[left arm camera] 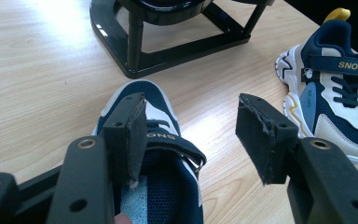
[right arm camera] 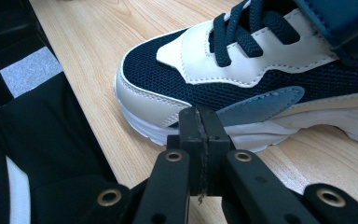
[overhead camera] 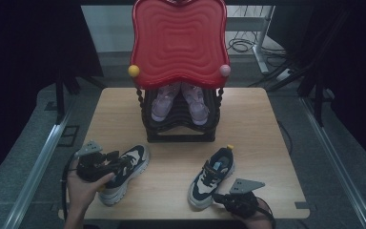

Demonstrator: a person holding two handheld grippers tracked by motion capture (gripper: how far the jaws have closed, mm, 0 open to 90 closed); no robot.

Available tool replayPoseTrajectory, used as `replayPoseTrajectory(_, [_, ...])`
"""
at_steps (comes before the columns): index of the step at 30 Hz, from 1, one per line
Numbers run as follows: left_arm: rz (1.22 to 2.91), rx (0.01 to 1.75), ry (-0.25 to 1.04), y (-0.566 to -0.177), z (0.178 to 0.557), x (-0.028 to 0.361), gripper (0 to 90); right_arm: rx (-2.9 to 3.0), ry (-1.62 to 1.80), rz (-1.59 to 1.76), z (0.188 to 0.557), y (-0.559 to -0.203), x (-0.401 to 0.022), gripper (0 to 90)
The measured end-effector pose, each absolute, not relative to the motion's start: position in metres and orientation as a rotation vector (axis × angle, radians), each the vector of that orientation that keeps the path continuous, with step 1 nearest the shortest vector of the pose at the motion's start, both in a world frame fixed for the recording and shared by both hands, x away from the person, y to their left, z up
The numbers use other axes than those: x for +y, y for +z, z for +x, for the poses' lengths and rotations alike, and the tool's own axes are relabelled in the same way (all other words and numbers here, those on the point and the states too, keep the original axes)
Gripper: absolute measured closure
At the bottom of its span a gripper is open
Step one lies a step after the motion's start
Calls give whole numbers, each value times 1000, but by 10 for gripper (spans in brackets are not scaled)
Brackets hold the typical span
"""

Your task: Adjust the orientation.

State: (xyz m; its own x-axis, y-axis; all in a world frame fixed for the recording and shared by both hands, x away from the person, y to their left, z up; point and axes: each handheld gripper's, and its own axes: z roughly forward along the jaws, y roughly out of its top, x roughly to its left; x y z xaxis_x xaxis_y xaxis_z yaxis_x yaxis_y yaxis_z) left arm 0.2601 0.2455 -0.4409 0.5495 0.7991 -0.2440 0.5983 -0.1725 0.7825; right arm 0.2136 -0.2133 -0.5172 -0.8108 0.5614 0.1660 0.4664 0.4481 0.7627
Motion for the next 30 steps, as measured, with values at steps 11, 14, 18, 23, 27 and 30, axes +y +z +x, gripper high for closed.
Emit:
replayPoseTrajectory(11, [1863, 1135, 267, -439, 259, 248, 433, 2549, 1310, 888, 213, -519, -198, 897])
replayPoseTrajectory(14, [1863, 1137, 269, -439, 259, 248, 433, 2536, 1315, 889, 214, -519, -192, 897])
replayPoseTrajectory(18, [1864, 1134, 272, -439, 259, 249, 433, 2526, 1311, 881, 216, -519, -183, 898])
replayPoseTrajectory(23, [1858, 1140, 273, -438, 259, 250, 433, 2519, 1313, 884, 219, -520, -176, 897])
replayPoseTrajectory(27, [1856, 1140, 276, -437, 258, 251, 432, 2506, 1310, 894, 221, -520, -170, 898])
replayPoseTrajectory(30, [1853, 1139, 281, -437, 258, 252, 433, 2492, 1313, 902, 223, -521, -164, 897])
